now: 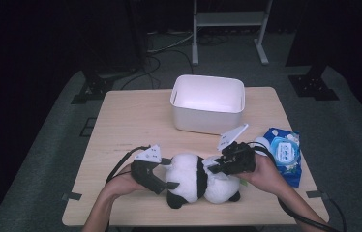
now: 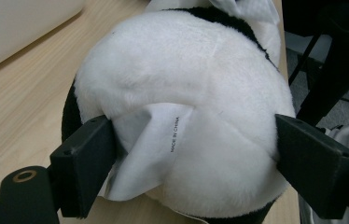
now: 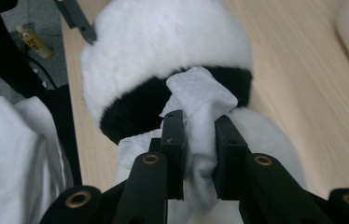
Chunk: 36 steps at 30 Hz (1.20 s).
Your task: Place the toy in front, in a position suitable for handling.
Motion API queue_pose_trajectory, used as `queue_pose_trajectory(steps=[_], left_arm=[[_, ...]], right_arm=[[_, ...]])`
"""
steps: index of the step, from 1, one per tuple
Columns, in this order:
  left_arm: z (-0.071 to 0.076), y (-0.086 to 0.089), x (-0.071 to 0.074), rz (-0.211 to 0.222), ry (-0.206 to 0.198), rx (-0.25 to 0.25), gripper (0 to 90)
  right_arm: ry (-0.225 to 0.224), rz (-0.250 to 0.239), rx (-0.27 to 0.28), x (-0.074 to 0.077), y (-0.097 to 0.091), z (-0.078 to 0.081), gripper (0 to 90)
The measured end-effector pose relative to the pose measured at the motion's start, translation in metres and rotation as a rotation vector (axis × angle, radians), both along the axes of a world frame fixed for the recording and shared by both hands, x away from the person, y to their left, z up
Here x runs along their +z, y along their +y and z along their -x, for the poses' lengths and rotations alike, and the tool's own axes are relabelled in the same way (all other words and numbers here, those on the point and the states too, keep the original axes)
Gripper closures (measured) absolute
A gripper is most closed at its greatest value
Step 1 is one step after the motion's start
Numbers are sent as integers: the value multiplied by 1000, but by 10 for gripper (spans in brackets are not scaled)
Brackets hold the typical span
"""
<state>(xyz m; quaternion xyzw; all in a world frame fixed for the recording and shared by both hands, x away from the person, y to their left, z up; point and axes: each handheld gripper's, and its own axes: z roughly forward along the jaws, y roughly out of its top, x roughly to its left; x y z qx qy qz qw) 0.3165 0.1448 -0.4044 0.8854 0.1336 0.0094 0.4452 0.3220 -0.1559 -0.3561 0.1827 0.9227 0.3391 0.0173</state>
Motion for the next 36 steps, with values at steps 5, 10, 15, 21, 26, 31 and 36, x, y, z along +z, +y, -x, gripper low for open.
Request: queue_pose_trajectory(steps=[5, 10, 15, 21, 26, 31, 36], left_arm=[[0, 0, 0, -1, -1, -1, 148], [1, -1, 0, 1, -3, -1, 148], [1, -1, 0, 0, 0, 2, 148], [0, -1, 0, -13, 5, 6, 148], [1, -1, 0, -10, -1, 1, 149], [1, -2, 1, -21, -16, -7, 149], [4, -4, 2, -26, -32, -14, 148]], right_arm=[[5, -6, -35, -1, -15, -3, 763], [19, -14, -79, -5, -32, -3, 763], [20, -17, -98, -6, -41, -5, 762], [25, -18, -103, -6, -35, -17, 762], [28, -32, -103, -6, -25, -27, 761], [21, -42, -83, -6, -9, -32, 761], [19, -46, -42, -3, 11, -33, 762]])
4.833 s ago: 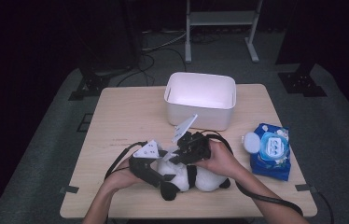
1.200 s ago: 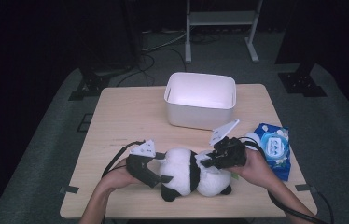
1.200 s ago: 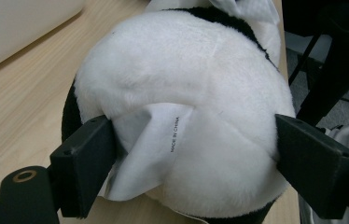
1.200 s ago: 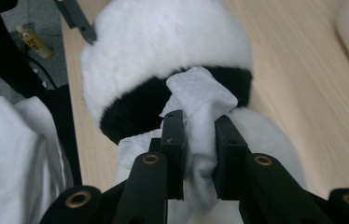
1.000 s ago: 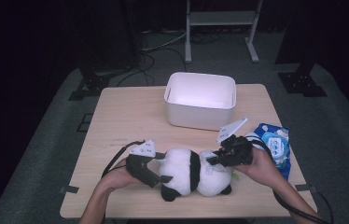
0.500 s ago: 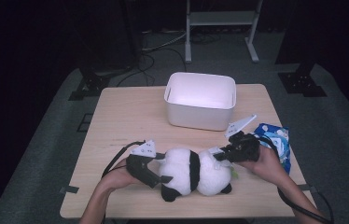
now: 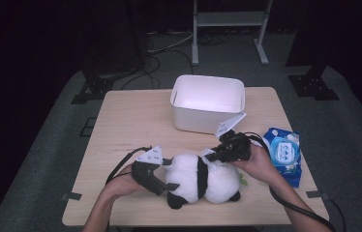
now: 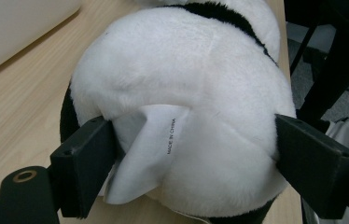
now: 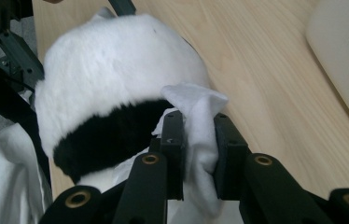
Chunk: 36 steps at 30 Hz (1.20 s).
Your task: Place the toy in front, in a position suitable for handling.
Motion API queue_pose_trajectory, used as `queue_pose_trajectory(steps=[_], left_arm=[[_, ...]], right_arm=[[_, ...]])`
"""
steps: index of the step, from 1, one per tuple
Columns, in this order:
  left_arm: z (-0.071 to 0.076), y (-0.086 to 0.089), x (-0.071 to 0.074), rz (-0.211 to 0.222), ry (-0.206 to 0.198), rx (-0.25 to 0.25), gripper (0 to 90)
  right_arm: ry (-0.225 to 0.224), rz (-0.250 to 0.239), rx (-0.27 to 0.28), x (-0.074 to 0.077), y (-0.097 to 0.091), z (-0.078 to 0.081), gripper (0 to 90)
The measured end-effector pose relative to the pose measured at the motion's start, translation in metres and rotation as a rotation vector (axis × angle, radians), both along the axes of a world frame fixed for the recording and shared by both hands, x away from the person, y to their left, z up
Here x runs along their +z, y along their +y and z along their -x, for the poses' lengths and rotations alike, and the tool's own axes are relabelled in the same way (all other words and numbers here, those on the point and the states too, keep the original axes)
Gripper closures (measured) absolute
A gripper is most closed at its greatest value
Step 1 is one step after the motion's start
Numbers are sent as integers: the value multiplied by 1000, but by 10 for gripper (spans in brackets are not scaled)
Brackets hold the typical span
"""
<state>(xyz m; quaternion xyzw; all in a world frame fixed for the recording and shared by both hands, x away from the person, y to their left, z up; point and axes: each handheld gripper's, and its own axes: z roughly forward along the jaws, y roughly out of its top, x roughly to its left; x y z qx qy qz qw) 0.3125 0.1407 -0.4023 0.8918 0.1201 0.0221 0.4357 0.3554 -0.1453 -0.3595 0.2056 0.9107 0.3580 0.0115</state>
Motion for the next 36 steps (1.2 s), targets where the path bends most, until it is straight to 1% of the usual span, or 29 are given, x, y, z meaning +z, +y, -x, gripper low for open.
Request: queue_pose_trajectory(steps=[3, 4, 5, 8, 9, 13, 14, 16, 17, 18, 19, 20, 22, 23, 26, 27, 28, 29, 31, 33, 34, 35, 36], left_arm=[[0, 0, 0, 1, -1, -1, 148], [0, 0, 0, 1, -1, -1, 148], [0, 0, 0, 0, -1, -2, 148], [1, -1, 0, 4, -2, -2, 148], [1, -1, 1, -5, -8, -10, 148], [3, -3, 2, -8, -14, -11, 148], [3, -3, 2, -8, -14, -11, 148], [2, -2, 1, -10, -10, -10, 148], [2, -2, 1, -10, -10, -10, 148], [1, 0, 0, -3, -6, -7, 148], [1, 0, 0, -3, -6, -7, 148], [1, 0, 0, -3, -6, -8, 148], [1, 0, 0, -3, -5, -7, 148], [0, 0, 0, -4, -3, -6, 148], [0, 0, 0, -3, 3, -3, 148], [0, 0, 0, -3, 3, -3, 148], [0, 0, 0, -3, 5, -2, 148], [0, 0, 0, -3, 4, -3, 148], [-1, 0, 0, -4, 7, -2, 148], [-1, 0, 0, -4, 4, -5, 148], [-1, 0, 0, -4, 4, -5, 147], [0, -1, 1, -3, 6, -10, 147], [0, -1, 2, -2, 10, -10, 145]], right_arm=[[-3, 5, 26, 1, 11, -2, 763], [-3, 5, 26, 1, 11, -2, 763], [-9, 7, 42, 3, 19, -3, 765], [-14, 2, 61, 7, 29, -5, 765], [-12, -3, 67, 9, 34, -5, 765], [-24, -2, 106, 15, 55, -8, 764], [-17, -1, 106, 16, 60, -8, 765], [-25, 8, 118, 17, 69, -8, 765], [-25, 8, 118, 17, 69, -8, 765], [-35, 26, 126, 17, 73, -8, 765], [-35, 26, 126, 17, 73, -8, 765], [-20, 21, 119, 15, 69, -8, 765], [-17, 17, 116, 15, 66, -9, 765], [-10, 20, 99, 13, 56, -9, 764], [1, 25, 76, 9, 42, -8, 764], [1, 25, 76, 9, 42, -8, 764], [-2, 29, 73, 7, 36, -7, 764], [-3, 33, 56, 5, 24, -3, 764], [-3, 33, 44, 3, 15, 0, 764], [7, 11, 24, 1, 6, 3, 764], [7, 11, 24, 1, 6, 3, 764], [14, -17, 16, -2, 1, 7, 764], [14, -21, 18, -3, 0, 9, 764]])
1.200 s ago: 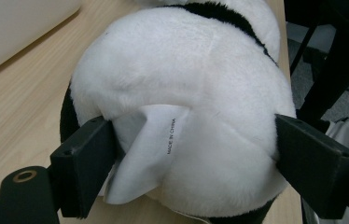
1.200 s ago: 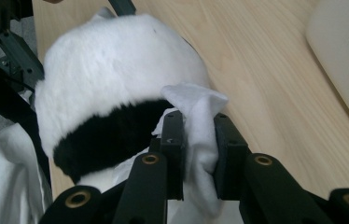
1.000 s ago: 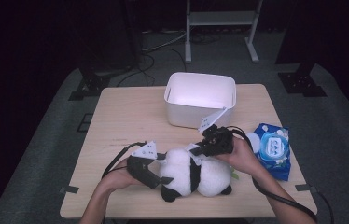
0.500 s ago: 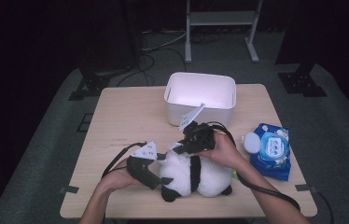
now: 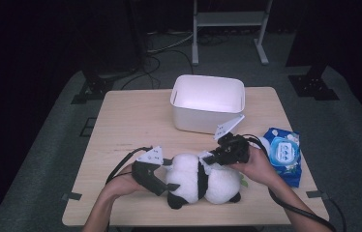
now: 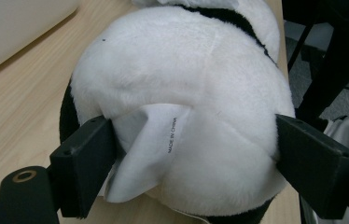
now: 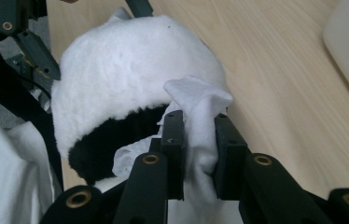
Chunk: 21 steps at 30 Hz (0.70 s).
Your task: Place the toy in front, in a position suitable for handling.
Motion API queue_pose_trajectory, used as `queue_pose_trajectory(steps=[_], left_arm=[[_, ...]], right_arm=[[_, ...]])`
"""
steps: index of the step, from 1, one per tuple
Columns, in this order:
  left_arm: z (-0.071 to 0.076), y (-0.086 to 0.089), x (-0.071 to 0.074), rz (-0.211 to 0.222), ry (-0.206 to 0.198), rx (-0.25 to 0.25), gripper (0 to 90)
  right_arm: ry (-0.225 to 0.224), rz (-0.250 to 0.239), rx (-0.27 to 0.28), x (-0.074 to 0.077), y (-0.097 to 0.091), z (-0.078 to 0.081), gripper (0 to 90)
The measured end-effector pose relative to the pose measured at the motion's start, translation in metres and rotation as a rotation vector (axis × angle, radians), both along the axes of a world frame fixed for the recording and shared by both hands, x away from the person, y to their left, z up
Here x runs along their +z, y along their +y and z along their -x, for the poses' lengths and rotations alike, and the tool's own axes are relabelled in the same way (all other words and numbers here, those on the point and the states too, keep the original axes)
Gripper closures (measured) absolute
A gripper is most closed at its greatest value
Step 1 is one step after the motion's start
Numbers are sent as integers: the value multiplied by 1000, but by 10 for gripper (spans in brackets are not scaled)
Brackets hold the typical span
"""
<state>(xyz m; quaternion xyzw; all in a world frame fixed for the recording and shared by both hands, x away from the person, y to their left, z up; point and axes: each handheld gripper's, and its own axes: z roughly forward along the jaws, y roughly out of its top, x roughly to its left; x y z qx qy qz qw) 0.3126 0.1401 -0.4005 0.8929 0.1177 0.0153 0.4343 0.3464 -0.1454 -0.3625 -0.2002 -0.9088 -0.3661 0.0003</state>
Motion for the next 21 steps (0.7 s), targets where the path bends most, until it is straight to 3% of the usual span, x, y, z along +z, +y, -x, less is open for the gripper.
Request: queue_pose_trajectory(steps=[5, 13, 21], left_arm=[[2, 0, 7, -6, 1, -7, 107], [0, -1, 27, 64, -8, 13, 94], [-4, -13, 29, 32, 13, -2, 69]], right_arm=[[-26, -18, 10, -5, 2, 12, 765], [-50, -54, 17, -7, -3, 30, 767], [-64, -72, 35, -9, -7, 45, 768]])
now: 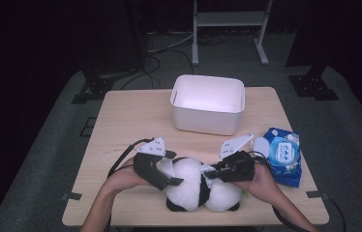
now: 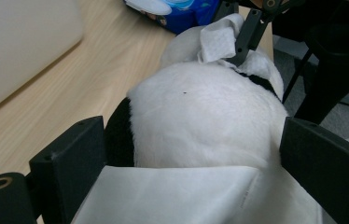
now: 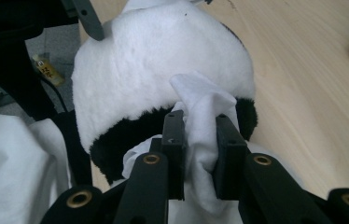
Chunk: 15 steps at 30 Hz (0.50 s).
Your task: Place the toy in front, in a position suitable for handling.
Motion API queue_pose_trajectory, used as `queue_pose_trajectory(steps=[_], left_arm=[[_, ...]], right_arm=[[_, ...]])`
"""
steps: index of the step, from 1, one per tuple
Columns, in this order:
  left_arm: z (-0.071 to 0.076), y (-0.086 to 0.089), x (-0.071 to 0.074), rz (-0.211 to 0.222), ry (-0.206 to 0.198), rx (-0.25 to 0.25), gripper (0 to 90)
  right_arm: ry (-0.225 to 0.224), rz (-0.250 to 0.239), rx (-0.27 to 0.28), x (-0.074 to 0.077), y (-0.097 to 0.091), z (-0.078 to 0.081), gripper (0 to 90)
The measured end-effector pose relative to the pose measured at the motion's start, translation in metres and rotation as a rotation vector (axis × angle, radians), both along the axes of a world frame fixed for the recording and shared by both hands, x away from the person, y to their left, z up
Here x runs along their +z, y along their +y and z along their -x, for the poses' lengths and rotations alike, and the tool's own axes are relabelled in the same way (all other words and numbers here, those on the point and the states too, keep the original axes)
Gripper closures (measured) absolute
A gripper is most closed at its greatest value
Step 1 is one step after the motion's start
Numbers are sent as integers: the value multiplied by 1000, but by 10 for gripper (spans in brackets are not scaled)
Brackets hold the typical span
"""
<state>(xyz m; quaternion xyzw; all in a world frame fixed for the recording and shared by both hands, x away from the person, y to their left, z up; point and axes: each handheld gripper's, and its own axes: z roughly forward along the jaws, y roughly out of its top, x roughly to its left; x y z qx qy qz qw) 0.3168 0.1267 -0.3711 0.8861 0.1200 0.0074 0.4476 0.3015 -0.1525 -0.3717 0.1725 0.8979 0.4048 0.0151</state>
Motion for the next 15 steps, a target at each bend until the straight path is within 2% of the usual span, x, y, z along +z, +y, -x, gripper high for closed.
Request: queue_pose_trajectory(steps=[4, 9, 11, 15], left_arm=[[1, -6, 0, -27, -1, -18, 38], [4, -14, -5, -57, 36, -39, 32], [4, -15, -6, -64, 33, -43, 41], [7, -14, -6, -95, 19, -57, 130]], right_arm=[[11, -19, 12, -3, -2, 5, 769], [16, -10, 34, -3, -1, 11, 770], [14, -4, 33, -3, 0, 12, 770], [16, 5, 49, 2, 6, 8, 772]])
